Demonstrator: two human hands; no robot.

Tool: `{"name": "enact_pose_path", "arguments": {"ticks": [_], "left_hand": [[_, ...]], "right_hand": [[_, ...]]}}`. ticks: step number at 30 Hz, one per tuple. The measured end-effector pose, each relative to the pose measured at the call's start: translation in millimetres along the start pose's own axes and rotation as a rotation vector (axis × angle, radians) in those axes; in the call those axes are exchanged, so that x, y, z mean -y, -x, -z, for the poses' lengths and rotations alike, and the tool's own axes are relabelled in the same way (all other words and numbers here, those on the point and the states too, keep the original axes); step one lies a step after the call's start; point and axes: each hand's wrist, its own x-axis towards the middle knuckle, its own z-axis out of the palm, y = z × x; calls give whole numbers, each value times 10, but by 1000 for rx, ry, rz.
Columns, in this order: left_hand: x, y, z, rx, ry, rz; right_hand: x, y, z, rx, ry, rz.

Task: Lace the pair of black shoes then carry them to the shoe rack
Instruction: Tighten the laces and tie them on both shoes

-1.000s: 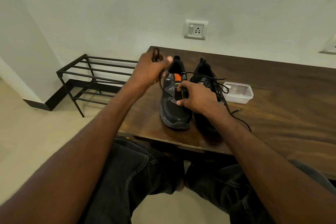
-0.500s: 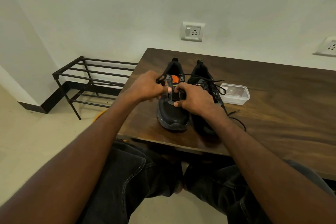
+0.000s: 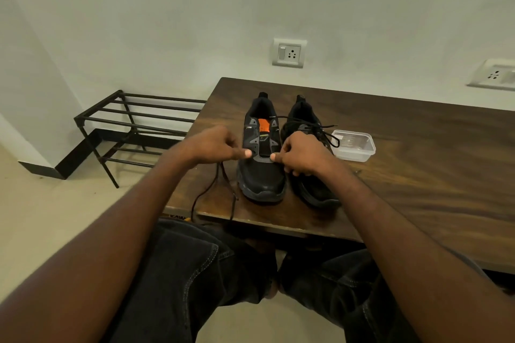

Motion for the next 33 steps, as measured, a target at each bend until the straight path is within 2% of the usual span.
{"name": "enact_pose_path", "arguments": {"ticks": [3, 7, 11, 13, 16, 18, 20, 22, 24, 26, 29, 33], "left_hand": [[-128, -85, -165, -28, -9, -25], [-180, -162, -331, -85, -113, 5], [-184, -211, -331, -78, -83, 37], [-189, -220, -303, -42, -61, 52], [-165, -189, -212, 24, -7, 89], [-198, -98, -91, 22, 101, 51], [-298, 45, 55, -21, 337, -48], [-440, 182, 202, -113, 611, -182], [-582, 281, 313, -243, 772, -323], [-720, 340, 370, -371, 822, -455], [-891, 441, 424, -528, 814, -623], [-1000, 571, 485, -570, 876, -744]], "right_hand": [[19, -43, -80, -111, 7, 34], [-42, -76, -111, -90, -146, 6], [-96, -64, -26, 28, -556, -154], [-109, -37, 38, 72, -565, -191], [-71, 43, 114, 168, -439, -197], [-12, 120, 165, 247, -469, -196], [49, 182, 232, 246, -558, -125], [136, 262, 333, 181, -732, 9], [238, 371, 450, 90, -930, 167], [299, 463, 562, 4, -1057, 308], [350, 552, 664, -100, -1083, 474], [374, 627, 729, -180, -1082, 587]]}}
